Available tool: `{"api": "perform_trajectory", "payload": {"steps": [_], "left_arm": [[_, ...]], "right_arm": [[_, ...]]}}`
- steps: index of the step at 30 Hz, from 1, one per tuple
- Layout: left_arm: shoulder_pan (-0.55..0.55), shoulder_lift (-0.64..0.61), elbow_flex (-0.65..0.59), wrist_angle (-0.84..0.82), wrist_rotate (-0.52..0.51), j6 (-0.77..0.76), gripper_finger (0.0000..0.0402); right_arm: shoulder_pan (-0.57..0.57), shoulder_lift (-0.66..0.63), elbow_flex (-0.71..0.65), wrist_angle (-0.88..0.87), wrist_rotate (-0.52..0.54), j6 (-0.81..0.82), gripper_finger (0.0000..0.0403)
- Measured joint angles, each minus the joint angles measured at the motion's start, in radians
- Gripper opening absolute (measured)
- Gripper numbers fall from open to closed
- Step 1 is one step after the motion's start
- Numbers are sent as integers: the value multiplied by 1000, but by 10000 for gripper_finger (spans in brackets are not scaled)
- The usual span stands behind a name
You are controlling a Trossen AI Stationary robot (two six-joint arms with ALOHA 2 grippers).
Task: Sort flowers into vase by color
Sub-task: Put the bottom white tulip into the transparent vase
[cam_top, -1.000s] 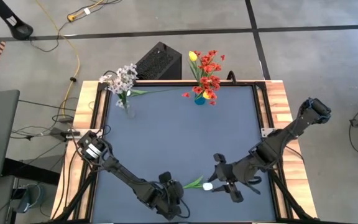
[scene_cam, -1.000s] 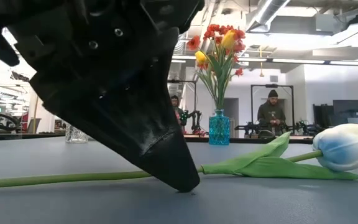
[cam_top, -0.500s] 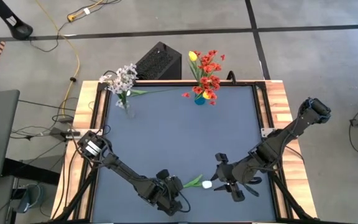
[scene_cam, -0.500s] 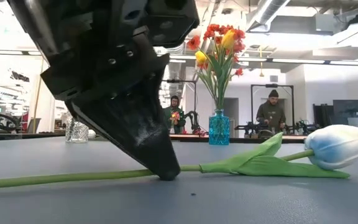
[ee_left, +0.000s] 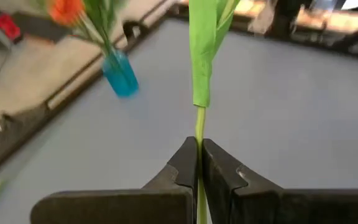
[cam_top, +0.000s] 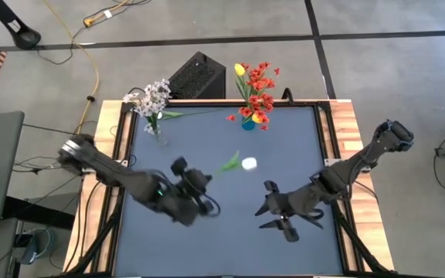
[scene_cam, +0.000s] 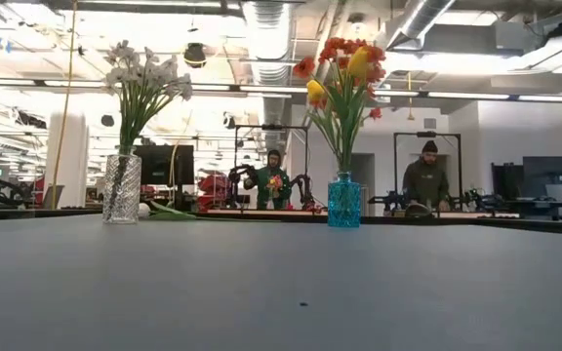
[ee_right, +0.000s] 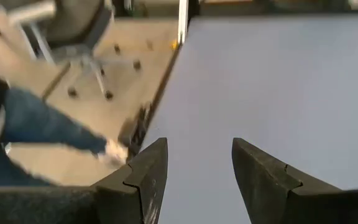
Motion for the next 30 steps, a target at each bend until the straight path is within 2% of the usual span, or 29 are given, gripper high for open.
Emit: {"api": "perform_trajectory", "payload": {"steps": [4, 5, 7, 9, 10, 13, 16, 19, 22, 26, 30], "left_arm": [[14, -128, -1, 69, 10, 173, 0], [17, -167, -5, 113, 42, 210, 0], [20, -270, -58, 279, 191, 354, 0], [35, -379, -163, 497, 388, 466, 0], [43, -427, -225, 586, 444, 479, 0], [54, -555, -428, 803, 483, 443, 0], [57, -628, -606, 1112, 499, 427, 0], [55, -631, -736, 1412, 547, 428, 0], [56, -591, -801, 1587, 558, 429, 0], [55, -521, -812, 1656, 594, 394, 0], [55, -459, -807, 1698, 607, 374, 0]], "right_arm": [[-50, 27, 0, 150, 1, -4, 205], [-65, 35, 0, 188, 2, -3, 205], [-97, 61, 0, 266, 5, -1, 205], [-128, 94, 0, 365, 5, 0, 205], [-142, 114, 0, 416, 5, 0, 205], [-169, 179, 0, 585, 5, 0, 205], [-189, 252, 0, 745, 4, 0, 205], [-204, 333, 0, 895, 3, 0, 205], [-216, 406, 0, 1044, 3, 1, 205], [-223, 456, 0, 1200, 5, 0, 205], [-223, 470, 4, 1219, 5, 0, 205]]}}
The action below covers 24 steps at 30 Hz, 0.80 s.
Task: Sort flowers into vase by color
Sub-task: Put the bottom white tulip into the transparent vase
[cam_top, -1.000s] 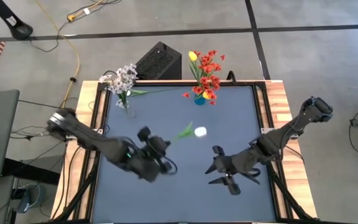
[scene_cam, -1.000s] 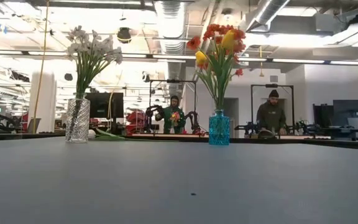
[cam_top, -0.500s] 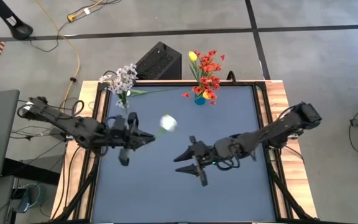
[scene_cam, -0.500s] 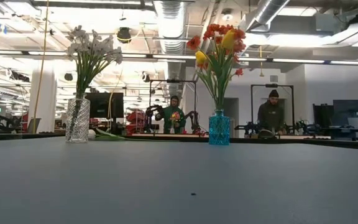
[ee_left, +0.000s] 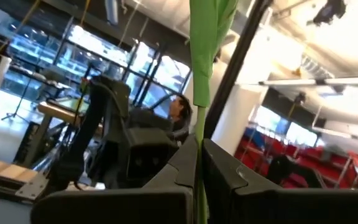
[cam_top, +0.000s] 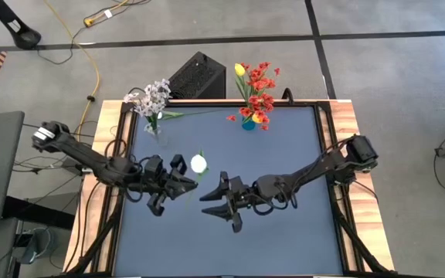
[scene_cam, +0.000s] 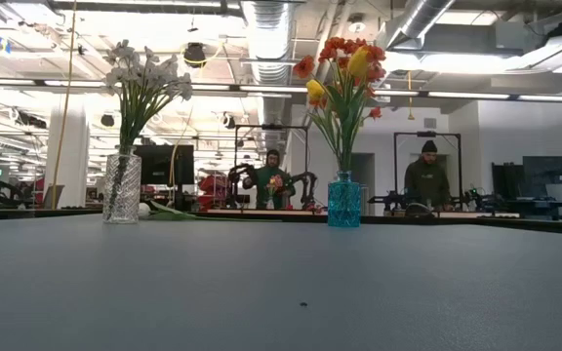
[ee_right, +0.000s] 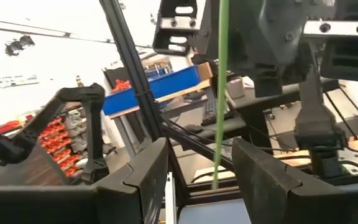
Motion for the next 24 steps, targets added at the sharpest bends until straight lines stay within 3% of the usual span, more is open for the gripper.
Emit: {"api": "perform_trajectory", "payload": {"steps": [6, 18, 24], "left_arm": [[1, 81, 3, 93, -43, -38, 0], [5, 167, 43, 86, -66, -73, 0], [4, 167, 43, 81, -119, -62, 0]], "right_arm": [[-1, 0, 15, -24, 3, -1, 205], [0, 0, 39, -46, 3, -53, 203], [-1, -1, 39, -48, 25, -53, 170]]}}
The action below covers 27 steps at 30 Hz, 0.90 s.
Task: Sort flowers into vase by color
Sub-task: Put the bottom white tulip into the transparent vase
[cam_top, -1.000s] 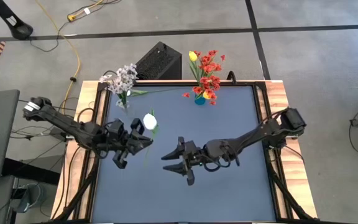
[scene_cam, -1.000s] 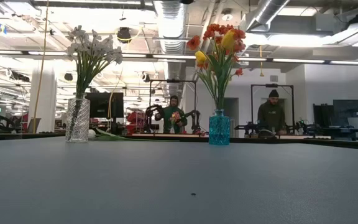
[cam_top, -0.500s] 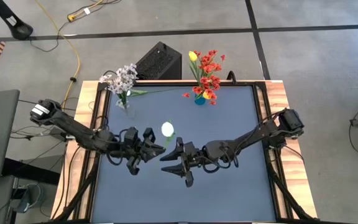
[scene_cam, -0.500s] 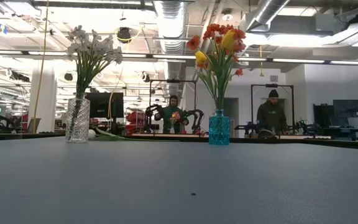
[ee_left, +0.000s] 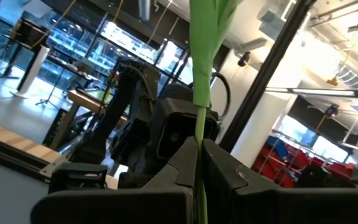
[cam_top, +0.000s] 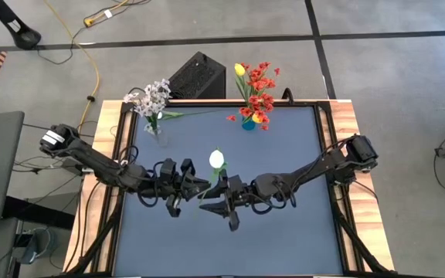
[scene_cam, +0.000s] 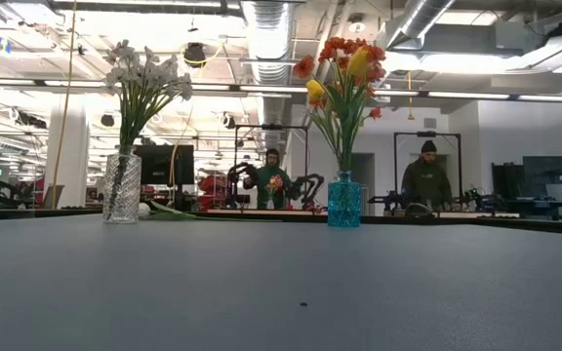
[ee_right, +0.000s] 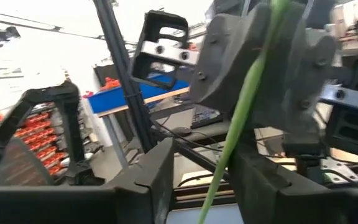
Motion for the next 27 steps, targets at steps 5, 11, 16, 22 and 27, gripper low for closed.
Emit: {"api": "perform_trajectory", "payload": {"steps": [5, 11, 16, 22, 27], "left_arm": [[0, 0, 0, 2, -12, 6, 0], [0, 0, 0, -5, 22, -25, 10], [15, 0, 0, -13, 110, -69, 56], [41, -7, 0, -78, 211, -93, 112], [58, -39, 0, -175, 277, -120, 128]], "right_arm": [[0, 0, 0, -3, 28, 0, 107], [-1, 0, 0, -9, 25, 45, 24], [-9, -2, 0, -61, -18, 163, 24], [-11, -6, 0, -101, -31, 231, 24], [-7, -56, 0, -231, -31, 288, 24]]}}
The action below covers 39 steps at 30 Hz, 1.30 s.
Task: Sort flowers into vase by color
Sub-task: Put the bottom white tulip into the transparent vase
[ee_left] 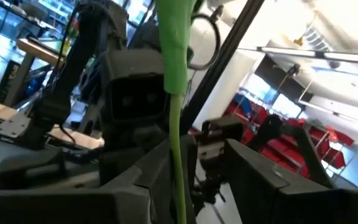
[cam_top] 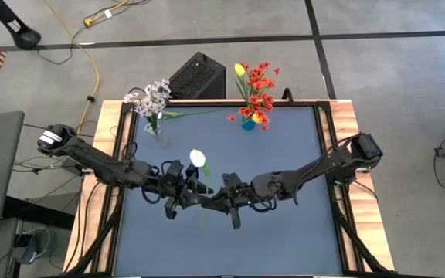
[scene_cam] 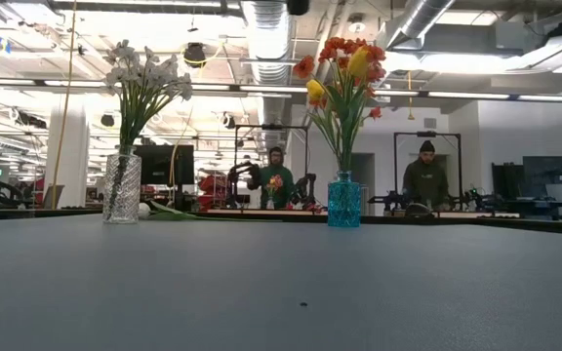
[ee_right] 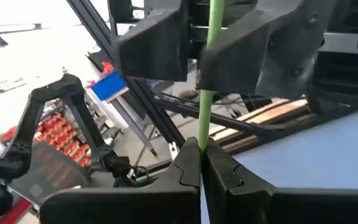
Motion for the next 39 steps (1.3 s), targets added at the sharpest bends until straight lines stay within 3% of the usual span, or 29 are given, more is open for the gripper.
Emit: {"api": "perform_trajectory", "payload": {"steps": [7, 21, 25, 30, 33, 39], "left_arm": [[8, -47, 0, -96, -37, 27, 129], [13, -46, 0, -167, -79, 8, 113], [15, -46, 0, -176, -83, 8, 85], [25, -46, 0, -194, -80, 8, 14], [33, -46, 0, -200, -78, 8, 4], [35, -53, 0, -206, -94, 21, 1]], "right_arm": [[-9, -71, 0, -141, 5, 4, 24], [-53, -77, 0, -143, 3, 9, 24], [-60, -77, 0, -144, -8, 9, 24], [-60, -76, 0, -147, -23, 9, 24], [-60, -76, 0, -150, -48, 11, 47], [-60, -76, 0, -148, -51, 11, 131]]}}
